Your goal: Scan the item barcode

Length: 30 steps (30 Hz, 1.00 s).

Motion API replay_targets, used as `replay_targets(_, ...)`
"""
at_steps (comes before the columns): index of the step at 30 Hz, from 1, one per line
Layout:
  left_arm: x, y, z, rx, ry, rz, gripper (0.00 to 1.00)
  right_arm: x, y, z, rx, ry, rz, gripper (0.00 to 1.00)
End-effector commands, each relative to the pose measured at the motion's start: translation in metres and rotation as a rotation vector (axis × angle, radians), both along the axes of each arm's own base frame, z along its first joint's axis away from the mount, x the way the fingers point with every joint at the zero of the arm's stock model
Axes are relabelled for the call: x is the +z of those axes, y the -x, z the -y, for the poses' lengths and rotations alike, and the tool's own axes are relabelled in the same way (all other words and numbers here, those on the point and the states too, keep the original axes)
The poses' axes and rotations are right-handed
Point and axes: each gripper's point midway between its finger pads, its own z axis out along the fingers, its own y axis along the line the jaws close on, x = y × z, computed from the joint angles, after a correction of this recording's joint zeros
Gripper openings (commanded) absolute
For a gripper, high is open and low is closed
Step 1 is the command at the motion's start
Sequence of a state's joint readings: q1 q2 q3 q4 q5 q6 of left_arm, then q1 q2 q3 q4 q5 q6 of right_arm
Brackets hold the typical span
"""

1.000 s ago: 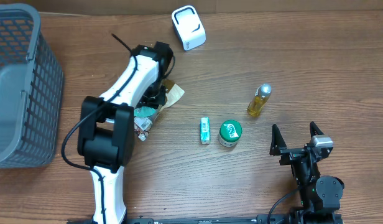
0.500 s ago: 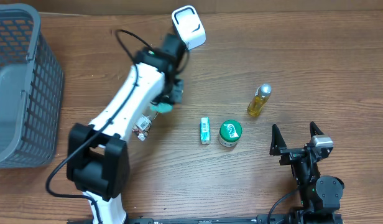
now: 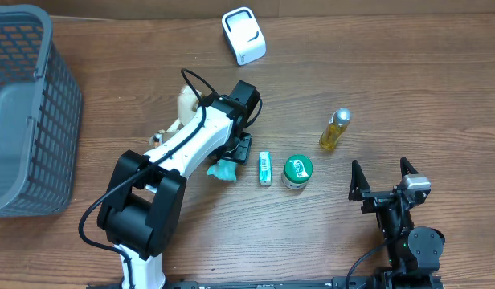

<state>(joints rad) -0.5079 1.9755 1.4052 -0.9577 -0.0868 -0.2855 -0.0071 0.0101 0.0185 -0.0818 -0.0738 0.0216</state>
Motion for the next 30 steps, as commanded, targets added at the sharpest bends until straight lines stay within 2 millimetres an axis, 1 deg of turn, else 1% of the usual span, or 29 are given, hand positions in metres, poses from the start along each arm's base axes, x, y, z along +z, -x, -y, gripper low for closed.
replay_targets(1,0.012,-0.008,0.001,-0.021,0.022,0.007,0.72,-0.003,0.0,0.001,-0.005,0.007,0.001,1.0)
replay_targets(2,0.015,-0.009,0.002,-0.023,0.026,0.006,0.72,-0.003,0.0,0.001,-0.005,0.007,0.001,1.0)
replay_targets(7,0.051,-0.025,-0.002,-0.009,0.038,0.026,0.68,-0.003,0.0,0.001,-0.005,0.007,0.001,1.0)
replay_targets(8,0.061,-0.03,-0.007,0.007,0.04,0.033,0.64,-0.003,0.0,0.001,-0.005,0.007,0.001,1.0)
replay_targets(9,0.064,-0.033,-0.01,0.016,0.041,0.037,0.57,-0.003,0.0,0.001,-0.005,0.007,0.001,1.0)
replay_targets(11,0.066,-0.039,-0.022,0.053,0.042,0.04,0.38,-0.003,0.0,0.001,-0.005,0.007,0.001,1.0)
replay_targets(12,0.065,-0.041,-0.029,0.07,0.041,0.038,0.3,-0.003,0.0,0.001,-0.005,0.007,0.001,1.0)
replay_targets(13,0.064,-0.043,-0.036,0.089,0.04,0.036,0.24,-0.003,0.0,0.001,-0.005,0.007,0.001,1.0)
replay_targets(14,0.063,-0.045,-0.046,0.114,0.038,0.032,0.22,-0.003,0.0,0.001,-0.005,0.007,0.001,1.0)
replay_targets(20,0.058,-0.049,-0.086,0.212,0.055,0.0,0.24,-0.003,0.0,0.001,-0.005,0.007,0.001,1.0)
replay_targets(23,0.054,-0.051,-0.094,0.209,0.088,-0.01,0.26,-0.003,0.0,0.001,-0.005,0.007,0.001,1.0)
replay_targets(24,0.049,-0.053,-0.097,0.181,0.131,-0.013,0.26,-0.003,0.0,0.001,-0.005,0.007,0.001,1.0)
replay_targets(27,0.042,-0.049,-0.089,0.102,0.223,-0.037,0.35,-0.003,0.0,0.001,-0.005,0.007,0.001,1.0)
replay_targets(28,0.04,-0.048,-0.088,0.095,0.235,-0.043,0.36,-0.003,0.0,0.001,-0.005,0.007,0.001,1.0)
replay_targets(30,0.029,-0.044,-0.091,0.099,0.228,-0.049,0.38,-0.003,0.0,0.001,-0.005,0.007,0.001,1.0)
